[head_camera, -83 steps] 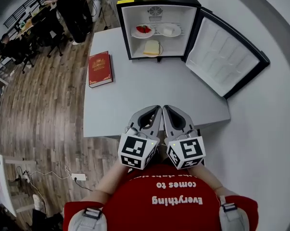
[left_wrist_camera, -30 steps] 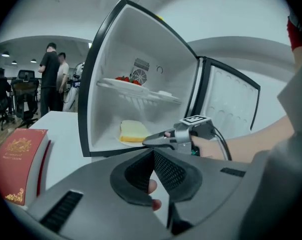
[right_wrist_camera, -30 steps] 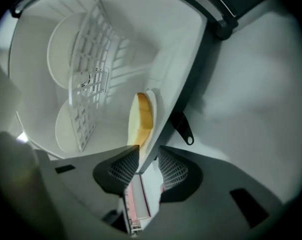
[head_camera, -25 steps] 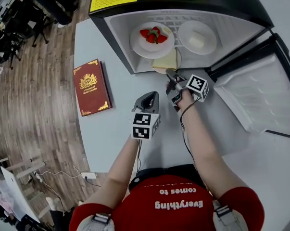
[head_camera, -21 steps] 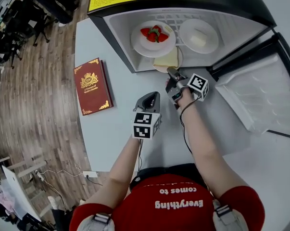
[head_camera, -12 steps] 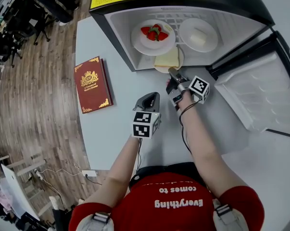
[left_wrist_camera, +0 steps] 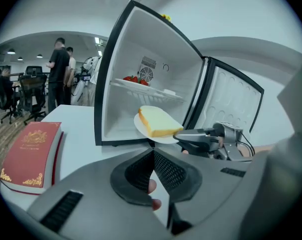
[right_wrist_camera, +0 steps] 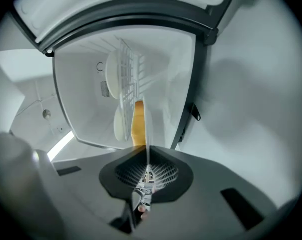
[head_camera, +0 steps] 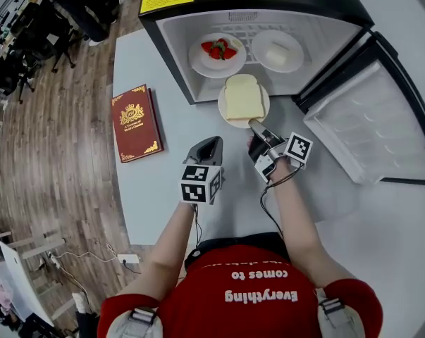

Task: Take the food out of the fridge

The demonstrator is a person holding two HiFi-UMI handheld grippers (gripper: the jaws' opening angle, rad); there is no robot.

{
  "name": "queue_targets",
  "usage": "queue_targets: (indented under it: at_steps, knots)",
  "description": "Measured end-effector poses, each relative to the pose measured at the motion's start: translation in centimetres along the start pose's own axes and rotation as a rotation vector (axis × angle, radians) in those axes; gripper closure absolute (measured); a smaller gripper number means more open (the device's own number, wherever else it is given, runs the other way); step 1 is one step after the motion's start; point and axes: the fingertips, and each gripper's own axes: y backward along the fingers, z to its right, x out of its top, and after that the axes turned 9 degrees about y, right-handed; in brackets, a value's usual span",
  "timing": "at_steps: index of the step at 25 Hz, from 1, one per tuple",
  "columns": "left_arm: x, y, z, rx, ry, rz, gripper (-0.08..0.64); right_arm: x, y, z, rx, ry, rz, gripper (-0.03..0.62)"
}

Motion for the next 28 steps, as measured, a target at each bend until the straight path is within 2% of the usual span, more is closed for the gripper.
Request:
queue_targets:
  at_steps: [5, 14, 20, 28]
  knots:
    - [-0.2, 4.5, 0.9, 0.013, 0.018, 0.042, 0.557, -2.4, 5.1, -3.5, 0.063, -0.025, -0.016, 0.568]
    - [-3.0, 12.5, 1.6, 0.094, 0.044, 0.118, 0.558, -8.3, 11.6, -5.8, 0.088, -0.01, -0.087, 0.568]
    - [-5.2, 16.9, -0.9, 0.199, 0.112, 0.176, 0.558, -13.3, 12.1, -6.0, 0.086, 0.007, -0.202, 0.568]
    - [-8.1, 20.9, -2.9, 0.296, 0.175, 0.2, 0.557, -20.0, 11.8, -5.4, 0.072, -0.05, -0.344, 0.568]
